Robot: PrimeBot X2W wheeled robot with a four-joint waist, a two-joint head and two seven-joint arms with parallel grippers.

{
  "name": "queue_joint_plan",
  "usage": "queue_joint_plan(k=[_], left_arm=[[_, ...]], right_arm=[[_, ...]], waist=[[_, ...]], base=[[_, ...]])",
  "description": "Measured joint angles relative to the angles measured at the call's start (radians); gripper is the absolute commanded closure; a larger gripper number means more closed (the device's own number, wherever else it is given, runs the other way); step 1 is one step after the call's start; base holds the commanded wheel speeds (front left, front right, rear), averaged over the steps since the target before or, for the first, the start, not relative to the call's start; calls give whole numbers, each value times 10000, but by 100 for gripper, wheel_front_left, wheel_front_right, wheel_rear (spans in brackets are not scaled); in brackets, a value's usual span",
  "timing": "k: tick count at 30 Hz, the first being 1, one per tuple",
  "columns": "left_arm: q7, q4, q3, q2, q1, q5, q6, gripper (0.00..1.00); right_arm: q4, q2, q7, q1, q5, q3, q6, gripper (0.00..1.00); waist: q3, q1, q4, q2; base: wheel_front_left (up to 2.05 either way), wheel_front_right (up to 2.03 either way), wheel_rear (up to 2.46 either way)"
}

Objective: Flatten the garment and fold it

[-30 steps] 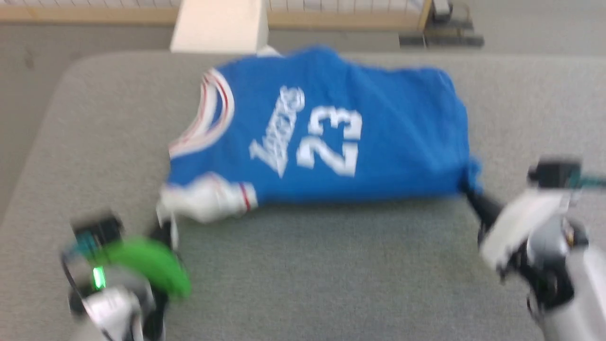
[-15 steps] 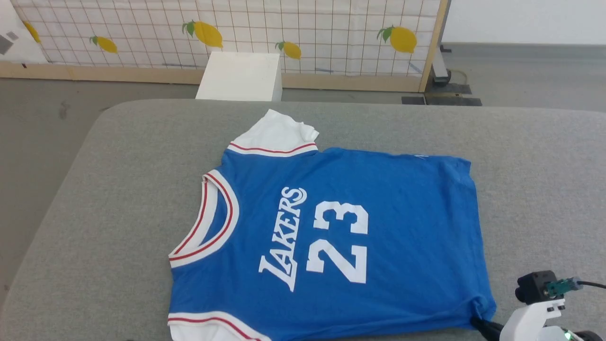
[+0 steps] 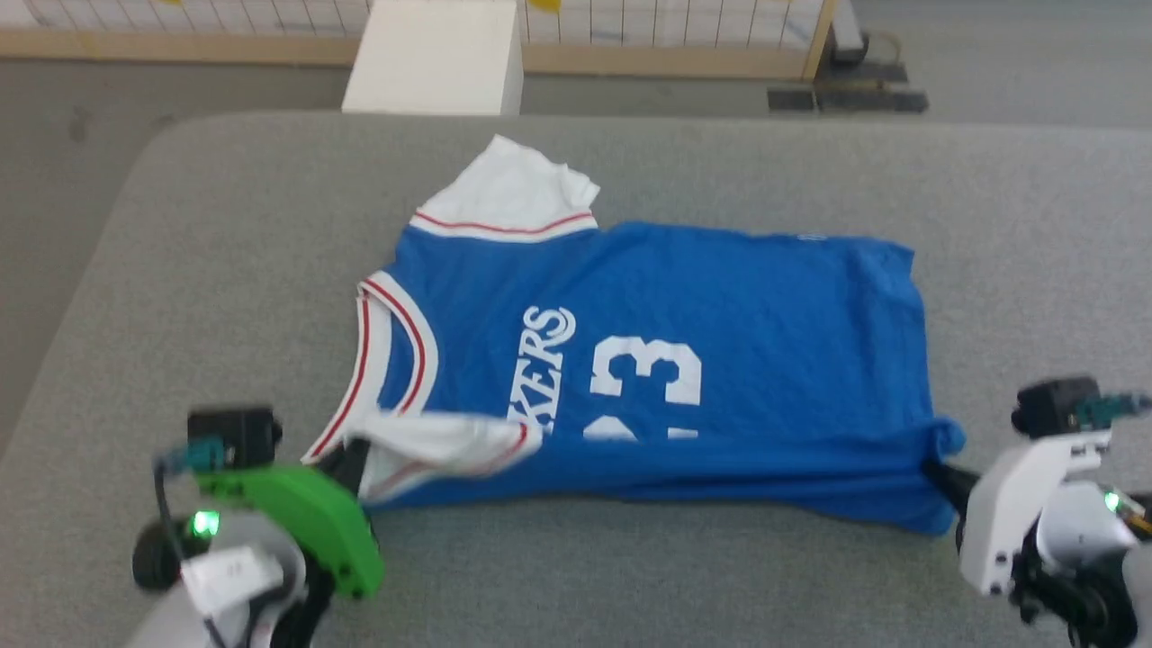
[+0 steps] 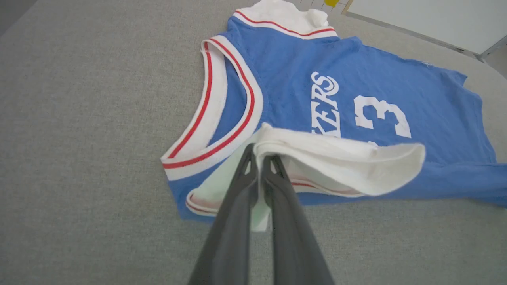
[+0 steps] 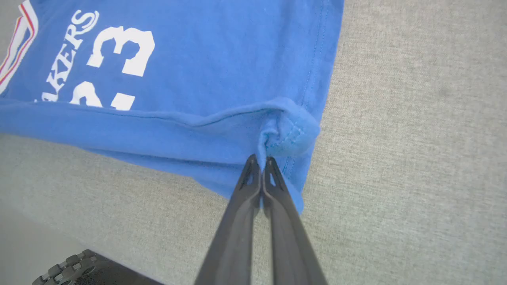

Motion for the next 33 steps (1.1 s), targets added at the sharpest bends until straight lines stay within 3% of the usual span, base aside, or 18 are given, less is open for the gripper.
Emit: queue_joint_plan(k=[7,21,22,23,24,25,33], left_arm=[[372,966,-481,86,-2108,642,-591,100],[-1035,4247,-1030,-648,-4219,1442,-1476,100],[-1158,4389,-1003,-694,-4306,1440,-1519,100],[-1283,4497,-966,-738,-4376,1440,-1536,72],[-1388,4638,-934,-771,-4445,1438,-1546,33],[-1540,4732,-911,-800,-4479,1446,-1544,0],[-2276,4520,-270,-918,-4341,1172,-1156,0]], right_arm=[[-125,602,1241,-1200,-890,-445,0,100],[-192,1118,2495,-2058,-1822,-637,4,100],[-222,1122,2512,-2062,-1806,-658,2,71],[-236,1124,2512,-2062,-1797,-683,2,0],[-232,1149,2508,-2060,-1783,-736,2,0],[-234,1200,2493,-2060,-1739,-767,8,0],[-293,1561,2268,-1564,-1540,-1427,4,0]], waist=[[1033,0,-34,0],[2814,1,58,0],[2845,1,81,-1],[2849,0,100,0],[2828,1,114,0],[2785,1,128,0],[2069,1,185,0]], base=[[0,0,0],[0,0,0],[0,0,0],[0,0,0],[0,0,0],[0,0,0],[0,0,0]])
